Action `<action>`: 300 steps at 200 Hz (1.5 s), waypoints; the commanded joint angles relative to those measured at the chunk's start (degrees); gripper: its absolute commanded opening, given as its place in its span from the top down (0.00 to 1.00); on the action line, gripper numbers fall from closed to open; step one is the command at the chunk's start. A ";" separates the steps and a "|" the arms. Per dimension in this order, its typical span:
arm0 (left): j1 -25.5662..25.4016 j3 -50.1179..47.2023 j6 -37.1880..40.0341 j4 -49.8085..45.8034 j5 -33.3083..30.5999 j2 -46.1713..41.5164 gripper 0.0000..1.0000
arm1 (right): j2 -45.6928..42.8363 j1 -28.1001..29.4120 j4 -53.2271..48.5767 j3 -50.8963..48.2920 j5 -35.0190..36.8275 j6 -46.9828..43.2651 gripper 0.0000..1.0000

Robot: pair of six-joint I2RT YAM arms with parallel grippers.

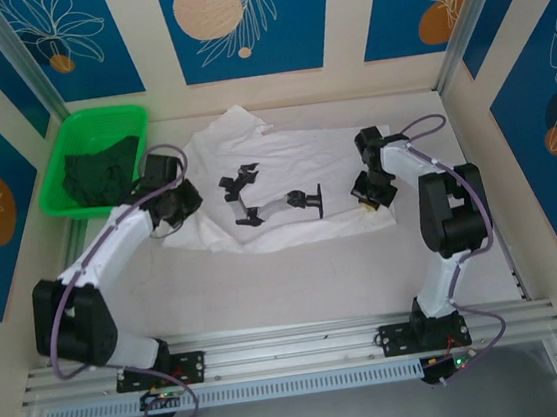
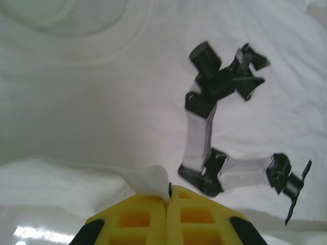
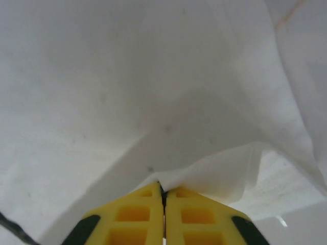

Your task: Fold and stack the t-shirts

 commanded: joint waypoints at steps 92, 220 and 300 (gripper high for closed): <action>1.20 5.56 4.46 8.35 -0.89 17.16 1.00 | -17.99 -6.17 19.60 -20.08 -13.18 -6.18 0.29; 1.17 0.13 5.01 14.85 -0.12 16.86 0.97 | -9.04 -2.74 15.76 -15.37 -6.58 -7.86 0.68; 1.15 0.20 5.10 14.98 -0.20 17.15 0.95 | -8.56 -0.80 13.37 -15.19 -3.50 -6.83 0.61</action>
